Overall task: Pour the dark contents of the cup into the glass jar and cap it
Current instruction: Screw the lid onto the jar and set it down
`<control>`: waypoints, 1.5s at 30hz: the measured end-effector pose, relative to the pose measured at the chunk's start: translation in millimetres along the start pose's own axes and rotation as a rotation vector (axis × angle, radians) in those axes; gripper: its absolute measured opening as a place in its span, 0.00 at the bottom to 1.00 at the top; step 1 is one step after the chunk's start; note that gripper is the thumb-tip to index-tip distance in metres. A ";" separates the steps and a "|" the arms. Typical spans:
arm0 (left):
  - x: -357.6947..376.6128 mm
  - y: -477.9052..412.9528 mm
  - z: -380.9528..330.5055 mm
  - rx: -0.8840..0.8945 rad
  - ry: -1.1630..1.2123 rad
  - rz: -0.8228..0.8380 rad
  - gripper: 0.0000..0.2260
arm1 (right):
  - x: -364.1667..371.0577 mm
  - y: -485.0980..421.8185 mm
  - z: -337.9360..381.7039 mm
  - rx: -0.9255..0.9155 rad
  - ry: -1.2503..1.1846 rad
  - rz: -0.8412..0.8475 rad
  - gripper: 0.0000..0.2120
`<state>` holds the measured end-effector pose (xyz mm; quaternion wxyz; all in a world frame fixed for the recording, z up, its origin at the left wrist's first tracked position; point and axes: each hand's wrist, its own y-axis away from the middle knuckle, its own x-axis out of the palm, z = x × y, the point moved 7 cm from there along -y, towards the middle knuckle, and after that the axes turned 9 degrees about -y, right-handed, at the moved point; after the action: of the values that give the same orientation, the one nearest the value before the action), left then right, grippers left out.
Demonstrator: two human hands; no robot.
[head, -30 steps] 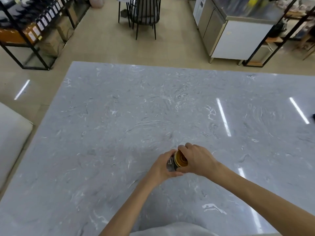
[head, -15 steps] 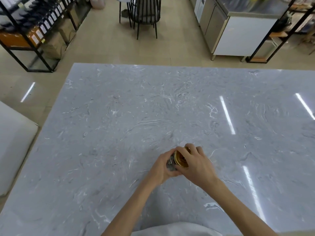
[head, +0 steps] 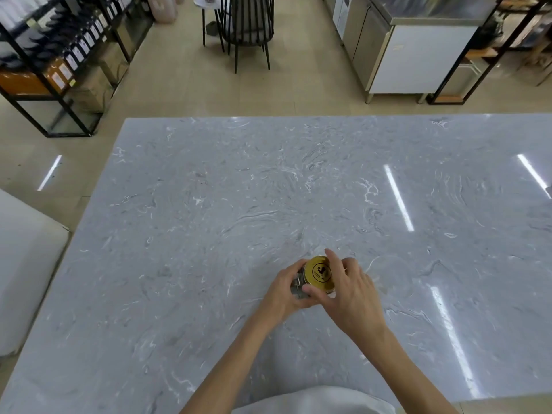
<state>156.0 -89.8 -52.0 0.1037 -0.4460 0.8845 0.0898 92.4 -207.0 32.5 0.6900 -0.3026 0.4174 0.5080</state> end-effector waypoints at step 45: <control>-0.1 3.9 28.1 -0.010 -0.389 -0.335 0.10 | 51.6 -33.4 33.9 -0.119 -0.104 -0.387 0.03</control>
<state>155.8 -80.3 -78.7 0.2830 -0.5610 0.7614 0.1598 140.4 -165.4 2.6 0.7762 -0.3908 0.2844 0.4048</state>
